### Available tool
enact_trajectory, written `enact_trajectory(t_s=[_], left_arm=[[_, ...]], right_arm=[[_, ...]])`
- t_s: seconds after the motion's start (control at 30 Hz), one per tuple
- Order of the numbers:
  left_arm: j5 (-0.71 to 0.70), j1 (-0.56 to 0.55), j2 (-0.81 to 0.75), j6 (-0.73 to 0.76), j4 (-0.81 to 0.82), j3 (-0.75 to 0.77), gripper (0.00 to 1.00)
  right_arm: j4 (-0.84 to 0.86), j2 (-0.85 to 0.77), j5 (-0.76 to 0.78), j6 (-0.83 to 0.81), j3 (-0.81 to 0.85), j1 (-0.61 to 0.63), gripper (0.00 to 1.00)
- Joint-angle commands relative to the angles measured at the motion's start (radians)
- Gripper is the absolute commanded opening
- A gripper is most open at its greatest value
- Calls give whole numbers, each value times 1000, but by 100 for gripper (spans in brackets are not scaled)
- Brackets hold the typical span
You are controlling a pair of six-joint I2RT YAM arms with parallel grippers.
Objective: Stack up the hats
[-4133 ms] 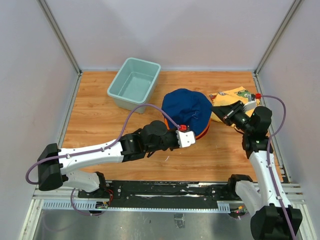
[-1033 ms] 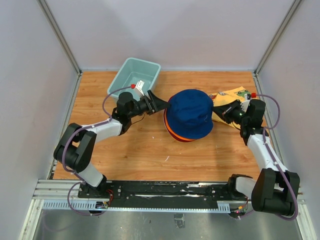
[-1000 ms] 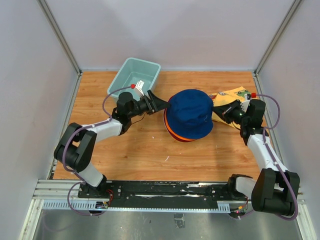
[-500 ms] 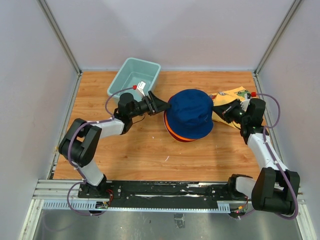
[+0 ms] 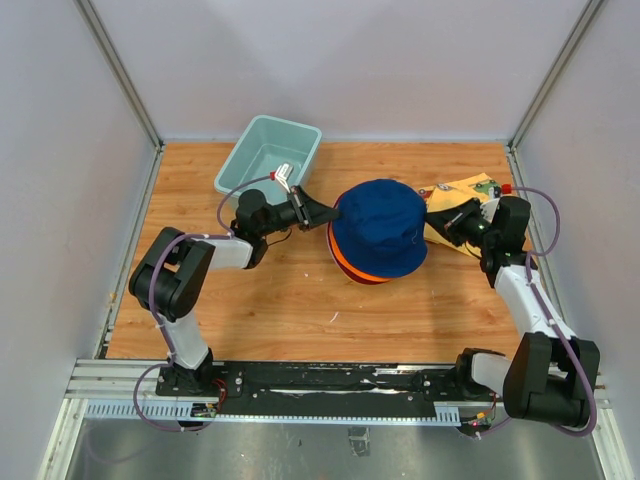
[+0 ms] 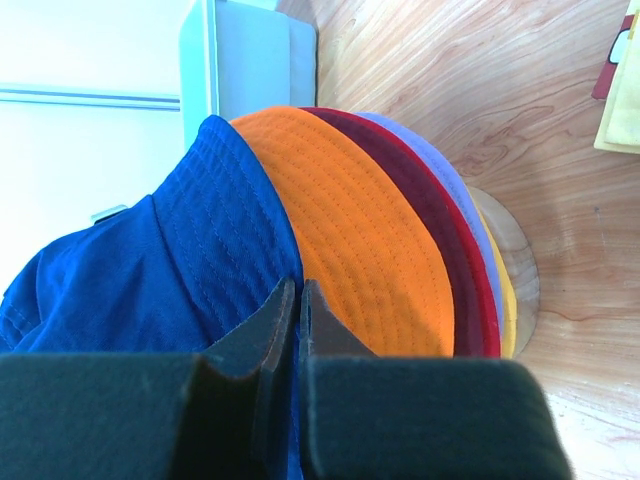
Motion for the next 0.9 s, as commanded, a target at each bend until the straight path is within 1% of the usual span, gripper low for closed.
enact_trajectory(t_s=[0.0,0.1,0.37,0.67,0.87], left_arm=[[5,17,-3,-20,76,-18,1],[-26,27,-20,16,-14,-19,1],[-64,29,-41,176,-298,35,0],[-54,29,-24,240,-409,47,0],[-37,29,-1,255,-434,53,1]], right_arm=[[4,15,11,-24,33,-2,1],[9,29,16,-29,32,-2,1],[8,80,41,-63,24,-2,1],[29,90,55,-83,-52,-2,0],[43,133,58,-97,-79,-2,1]])
